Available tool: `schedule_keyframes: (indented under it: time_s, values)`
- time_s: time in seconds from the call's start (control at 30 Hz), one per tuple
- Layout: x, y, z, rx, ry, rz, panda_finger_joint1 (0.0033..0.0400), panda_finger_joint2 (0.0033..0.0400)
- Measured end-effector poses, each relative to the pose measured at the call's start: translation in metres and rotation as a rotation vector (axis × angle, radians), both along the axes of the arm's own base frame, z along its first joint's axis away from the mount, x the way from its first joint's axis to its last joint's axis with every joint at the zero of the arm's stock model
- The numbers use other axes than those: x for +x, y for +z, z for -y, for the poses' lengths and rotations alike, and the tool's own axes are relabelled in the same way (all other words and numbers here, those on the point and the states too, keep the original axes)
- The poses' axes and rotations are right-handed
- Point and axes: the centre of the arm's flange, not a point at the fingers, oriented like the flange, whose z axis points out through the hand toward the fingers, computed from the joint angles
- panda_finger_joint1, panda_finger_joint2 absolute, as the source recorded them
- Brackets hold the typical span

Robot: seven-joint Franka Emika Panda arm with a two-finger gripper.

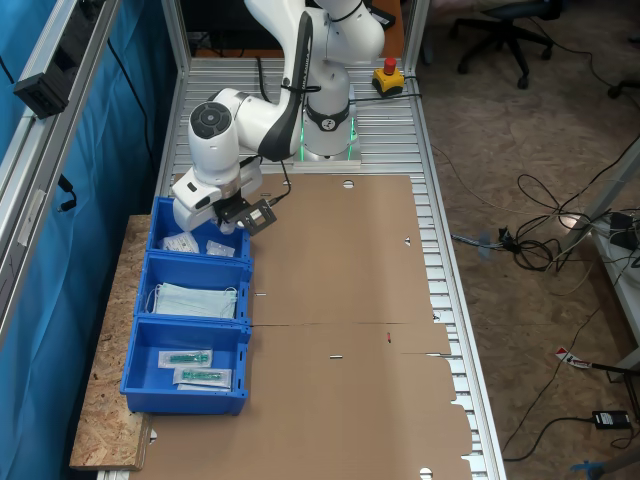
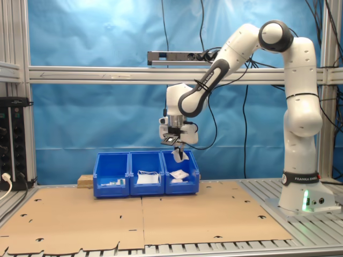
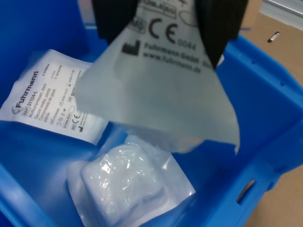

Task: Pick and place sorting task of medical equipment.

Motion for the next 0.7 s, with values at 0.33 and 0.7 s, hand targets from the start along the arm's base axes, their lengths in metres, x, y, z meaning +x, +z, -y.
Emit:
schedule_keyframes:
  time_s: [0.33,0.7]
  values:
    - [0.003,-0.006,0.018,-0.024,-0.022,0.024,0.0069,0.0069]
    - [0.008,-0.010,0.033,-0.046,-0.038,0.042,0.0069,0.0069]
